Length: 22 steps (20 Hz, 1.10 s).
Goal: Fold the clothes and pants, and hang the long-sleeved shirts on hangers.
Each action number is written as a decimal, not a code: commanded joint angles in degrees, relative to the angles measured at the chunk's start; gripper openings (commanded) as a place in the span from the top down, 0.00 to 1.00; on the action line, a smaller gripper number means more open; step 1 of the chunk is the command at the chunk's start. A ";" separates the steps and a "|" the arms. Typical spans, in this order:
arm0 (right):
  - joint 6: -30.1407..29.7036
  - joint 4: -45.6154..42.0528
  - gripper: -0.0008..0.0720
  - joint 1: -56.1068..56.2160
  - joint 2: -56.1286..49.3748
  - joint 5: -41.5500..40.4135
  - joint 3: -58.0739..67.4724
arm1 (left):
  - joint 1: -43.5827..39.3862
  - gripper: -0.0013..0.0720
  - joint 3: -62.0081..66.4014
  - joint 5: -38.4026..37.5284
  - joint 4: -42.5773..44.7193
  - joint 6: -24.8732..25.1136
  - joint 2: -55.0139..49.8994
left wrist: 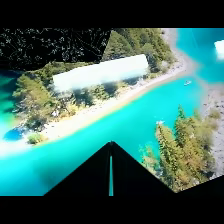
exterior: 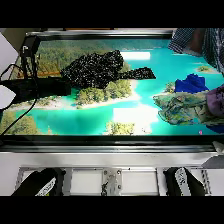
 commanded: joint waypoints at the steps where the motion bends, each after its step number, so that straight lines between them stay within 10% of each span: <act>1: 0.02 -0.15 0.97 -0.02 -0.50 -0.15 1.25 | 0.00 0.96 -0.02 0.00 -0.09 0.04 -0.04; 22: 1.53 -3.19 0.97 -1.22 -4.55 -5.53 2.12 | 0.00 0.96 -0.02 -0.48 -0.11 0.02 -0.04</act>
